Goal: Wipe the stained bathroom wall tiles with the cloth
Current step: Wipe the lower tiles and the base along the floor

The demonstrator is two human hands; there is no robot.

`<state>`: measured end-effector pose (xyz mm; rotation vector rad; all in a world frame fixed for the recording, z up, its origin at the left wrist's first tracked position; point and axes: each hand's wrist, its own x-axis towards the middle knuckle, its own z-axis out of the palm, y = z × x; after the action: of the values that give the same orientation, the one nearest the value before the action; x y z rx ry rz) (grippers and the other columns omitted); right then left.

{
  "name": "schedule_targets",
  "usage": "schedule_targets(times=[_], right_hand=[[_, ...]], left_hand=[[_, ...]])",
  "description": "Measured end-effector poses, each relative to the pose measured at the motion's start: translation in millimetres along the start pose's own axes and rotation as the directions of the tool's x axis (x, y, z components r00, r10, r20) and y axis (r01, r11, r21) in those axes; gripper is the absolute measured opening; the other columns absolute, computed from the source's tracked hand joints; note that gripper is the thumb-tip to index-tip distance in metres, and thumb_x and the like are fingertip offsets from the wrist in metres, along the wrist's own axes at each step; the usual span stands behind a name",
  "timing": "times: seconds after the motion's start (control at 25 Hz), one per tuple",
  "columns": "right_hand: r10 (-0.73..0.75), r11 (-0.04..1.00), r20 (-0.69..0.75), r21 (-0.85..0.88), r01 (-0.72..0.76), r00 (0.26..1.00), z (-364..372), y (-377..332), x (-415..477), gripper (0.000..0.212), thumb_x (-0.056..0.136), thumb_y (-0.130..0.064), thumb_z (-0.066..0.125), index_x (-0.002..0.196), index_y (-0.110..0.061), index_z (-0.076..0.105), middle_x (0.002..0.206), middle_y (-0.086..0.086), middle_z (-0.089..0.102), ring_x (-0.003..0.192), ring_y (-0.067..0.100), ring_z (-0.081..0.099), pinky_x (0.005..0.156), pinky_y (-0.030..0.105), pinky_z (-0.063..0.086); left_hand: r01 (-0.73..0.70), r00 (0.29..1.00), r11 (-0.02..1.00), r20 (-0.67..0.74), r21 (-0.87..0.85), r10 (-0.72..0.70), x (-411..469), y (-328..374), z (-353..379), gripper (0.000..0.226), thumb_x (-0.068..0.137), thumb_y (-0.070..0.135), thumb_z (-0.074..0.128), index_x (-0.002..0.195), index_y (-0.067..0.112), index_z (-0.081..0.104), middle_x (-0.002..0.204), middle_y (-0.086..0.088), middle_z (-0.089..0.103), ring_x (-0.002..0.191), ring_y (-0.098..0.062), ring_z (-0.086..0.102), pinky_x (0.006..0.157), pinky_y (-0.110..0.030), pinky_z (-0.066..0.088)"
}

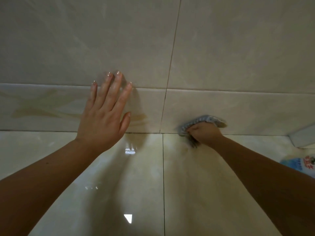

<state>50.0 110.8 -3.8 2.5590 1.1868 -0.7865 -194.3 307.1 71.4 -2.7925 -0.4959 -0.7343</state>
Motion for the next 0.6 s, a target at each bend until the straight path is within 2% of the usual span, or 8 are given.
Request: schedule_targets(times=[0.08,0.2,0.32,0.4,0.48,0.52,0.56,0.6], right_hand=[[-0.101,0.959,-0.080,0.259,0.119,0.992,-10.0,-34.9,-5.5,0.038,0.100,-0.042,0.042,0.128,-0.028,0.062,0.133,-0.005,0.058,0.123,0.022,0.051,0.108,0.036,0.036],[-0.180,0.786,-0.139,0.575,0.227,0.974,-16.2,-75.4,-5.2,0.029,0.096,-0.035,0.053,0.121,-0.031,0.067,0.127,-0.009,0.063,0.116,0.014,0.056,0.099,0.024,0.042],[-0.101,0.867,-0.079,0.483,0.126,0.992,-4.8,-26.6,-3.4,0.030,0.096,-0.033,0.056,0.122,-0.024,0.067,0.128,-0.004,0.063,0.118,0.017,0.057,0.097,0.024,0.042],[0.013,0.977,0.015,0.212,-0.016,1.000,-4.0,24.3,-10.8,0.039,0.096,-0.036,0.055,0.132,-0.024,0.059,0.138,-0.001,0.057,0.127,0.020,0.052,0.106,0.028,0.037],[0.141,0.988,-0.037,0.073,-0.138,0.989,-8.1,70.5,-22.2,0.043,0.097,-0.041,0.050,0.136,-0.025,0.054,0.142,0.001,0.053,0.129,0.024,0.050,0.111,0.035,0.034],[0.225,0.966,-0.071,0.144,-0.213,0.972,-15.3,84.8,-31.3,0.041,0.097,-0.041,0.049,0.131,-0.022,0.059,0.137,0.004,0.057,0.123,0.026,0.054,0.109,0.038,0.037],[0.283,0.902,-0.134,0.372,-0.217,0.950,-25.1,89.3,-40.0,0.033,0.095,-0.037,0.053,0.118,-0.016,0.067,0.126,0.008,0.064,0.113,0.027,0.060,0.103,0.038,0.044],[0.342,0.750,-0.176,0.643,-0.155,0.923,-32.7,90.3,-46.4,0.023,0.091,-0.028,0.060,0.099,-0.012,0.073,0.110,0.011,0.071,0.100,0.026,0.066,0.096,0.038,0.050]], left_hand=[[-0.008,1.000,1.000,0.003,0.009,0.008,-0.3,-1.2,-1.0,0.068,0.096,0.033,0.046,0.154,0.008,0.022,0.163,-0.018,0.011,0.152,-0.033,0.007,0.121,-0.055,0.012],[-0.024,1.000,0.999,0.007,0.038,0.024,-0.2,-4.8,0.1,0.068,0.097,0.034,0.045,0.155,0.008,0.021,0.163,-0.018,0.010,0.152,-0.032,0.006,0.121,-0.054,0.009],[-0.026,1.000,0.998,0.002,0.058,0.026,-0.7,-6.1,0.0,0.068,0.097,0.034,0.044,0.155,0.008,0.021,0.163,-0.017,0.011,0.152,-0.031,0.007,0.121,-0.054,0.010],[-0.030,1.000,0.998,-0.002,0.062,0.030,-0.6,-5.2,-0.5,0.067,0.097,0.035,0.043,0.155,0.008,0.021,0.163,-0.017,0.011,0.152,-0.031,0.008,0.121,-0.054,0.011],[-0.039,0.999,0.997,-0.003,0.061,0.039,-0.3,-6.3,-1.2,0.067,0.097,0.035,0.043,0.155,0.008,0.021,0.163,-0.017,0.011,0.152,-0.031,0.008,0.121,-0.055,0.011],[-0.047,0.999,0.997,-0.002,0.055,0.047,-0.4,-7.3,-1.9,0.067,0.097,0.034,0.043,0.155,0.008,0.022,0.163,-0.017,0.012,0.152,-0.031,0.009,0.121,-0.055,0.012],[-0.058,0.998,0.997,-0.006,0.048,0.058,-0.3,-9.5,-2.7,0.067,0.097,0.034,0.044,0.155,0.007,0.023,0.163,-0.017,0.013,0.151,-0.032,0.011,0.120,-0.056,0.013],[-0.073,0.997,0.996,-0.017,0.047,0.074,0.2,-11.5,-3.5,0.067,0.096,0.033,0.045,0.154,0.007,0.024,0.163,-0.017,0.014,0.151,-0.032,0.012,0.120,-0.057,0.014]])
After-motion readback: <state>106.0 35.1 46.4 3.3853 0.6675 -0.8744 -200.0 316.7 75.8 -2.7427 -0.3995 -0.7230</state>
